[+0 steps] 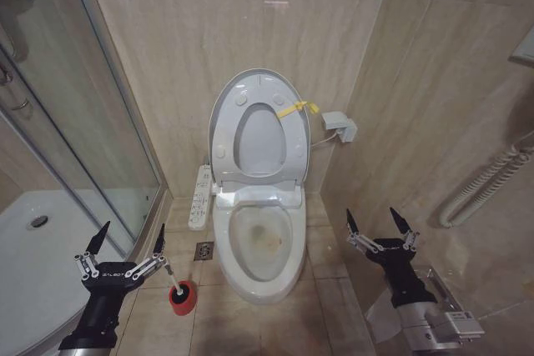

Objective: Open the toilet lid, clean the toilet bowl with a toilet brush, close the toilet lid, and flush.

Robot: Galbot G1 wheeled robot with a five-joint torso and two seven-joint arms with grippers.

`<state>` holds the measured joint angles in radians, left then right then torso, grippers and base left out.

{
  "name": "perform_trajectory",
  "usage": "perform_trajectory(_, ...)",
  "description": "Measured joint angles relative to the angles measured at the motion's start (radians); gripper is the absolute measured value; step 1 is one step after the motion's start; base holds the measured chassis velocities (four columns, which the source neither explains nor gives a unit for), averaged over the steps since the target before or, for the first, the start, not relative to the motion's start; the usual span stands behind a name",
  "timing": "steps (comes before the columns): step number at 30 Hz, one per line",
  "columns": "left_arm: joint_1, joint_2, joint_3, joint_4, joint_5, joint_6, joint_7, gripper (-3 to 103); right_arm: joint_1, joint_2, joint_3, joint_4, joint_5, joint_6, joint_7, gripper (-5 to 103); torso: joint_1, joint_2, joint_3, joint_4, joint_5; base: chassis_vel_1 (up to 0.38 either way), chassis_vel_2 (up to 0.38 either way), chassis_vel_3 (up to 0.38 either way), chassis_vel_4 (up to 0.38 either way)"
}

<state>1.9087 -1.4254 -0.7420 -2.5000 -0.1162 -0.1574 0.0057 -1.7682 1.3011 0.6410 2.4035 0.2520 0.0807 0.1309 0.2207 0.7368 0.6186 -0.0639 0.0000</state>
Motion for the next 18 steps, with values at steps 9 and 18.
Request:
perform_trajectory(9, 0.0, 0.0, 0.0, 0.0, 0.0, 0.0, 0.0, 100, 0.0, 0.0, 0.0, 0.0, 0.0, 0.0, 0.0, 100, 0.0, 0.0, 0.0, 0.0, 0.0, 0.0, 0.0, 0.0, 0.0)
perform_trajectory(18, 0.0, 0.0, 0.0, 0.0, 0.0, 0.0, 0.0, 100, 0.0, 0.0, 0.0, 0.0, 0.0, 0.0, 0.0, 100, 0.0, 0.0, 0.0, 0.0, 0.0, 0.0, 0.0, 0.0, 0.0)
